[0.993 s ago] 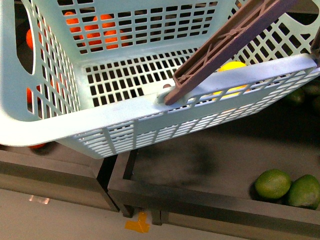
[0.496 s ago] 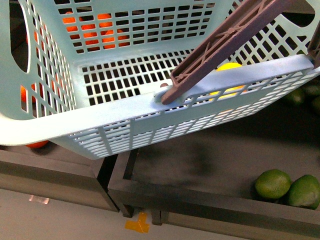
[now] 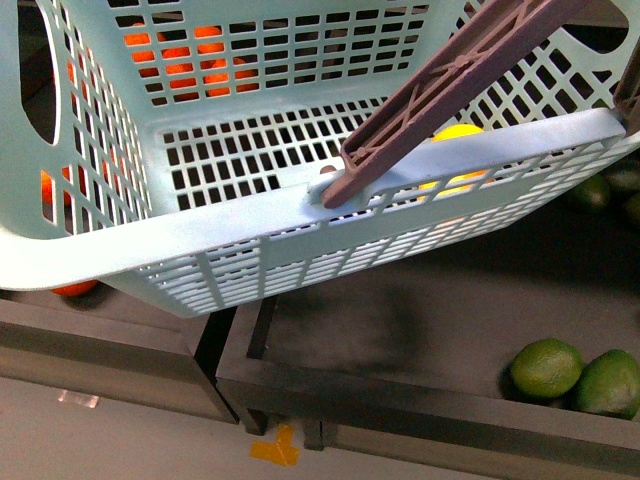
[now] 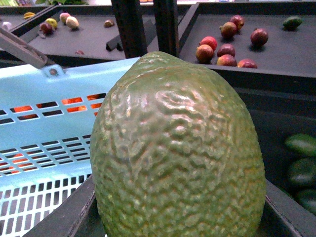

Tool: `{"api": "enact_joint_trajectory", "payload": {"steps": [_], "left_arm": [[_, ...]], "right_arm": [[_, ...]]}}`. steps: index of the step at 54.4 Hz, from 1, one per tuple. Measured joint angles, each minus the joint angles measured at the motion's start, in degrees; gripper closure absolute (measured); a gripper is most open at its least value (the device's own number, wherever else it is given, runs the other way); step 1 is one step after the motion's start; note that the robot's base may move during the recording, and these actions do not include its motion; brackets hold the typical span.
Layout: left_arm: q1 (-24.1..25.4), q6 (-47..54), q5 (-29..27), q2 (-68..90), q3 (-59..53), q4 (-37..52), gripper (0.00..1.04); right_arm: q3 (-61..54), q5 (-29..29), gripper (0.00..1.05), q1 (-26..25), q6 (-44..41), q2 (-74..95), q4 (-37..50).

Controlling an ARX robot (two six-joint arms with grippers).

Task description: Pick mango and avocado into basket

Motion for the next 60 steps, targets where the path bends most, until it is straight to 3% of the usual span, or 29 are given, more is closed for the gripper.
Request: {"api": "enact_joint_trajectory", "payload": {"steps": [10,23,39,41,46,60], "left_arm": [[0.00,-0.02,0.02,0.00,0.00,0.00,0.89],[0.00,0.00,0.00,0.00,0.00,0.00,0.89],[0.02,-0.15,-0.15,0.02,-0.02,0.00,0.89],[0.04,-0.07,-0.26,0.02,-0.02,0.00,0.89],[-0.07,-0.04,0.02,0.02,0.00,0.00,0.89],[-0.07,-0.13,0.02,0.04,0.00,0.00,0.89]], "right_arm": [[1.68,1.05,0.43,3.74,1.36,3.08,0.66],[2.10,3.76,0.07,5.40,1.38,4.11,0.59],[1.49,11.06,0.09,1.20,1.62,-3.37,-2.82],[0.68,11.08,0.12,0.63,0.66,-4.46,-0.24],[-7.52,8.98,0.33,-0.83,-2.64,-7.89,10.71],[-24.85,5.11,0.89,-5.03,-4.26,-18.75,15.80]]}}
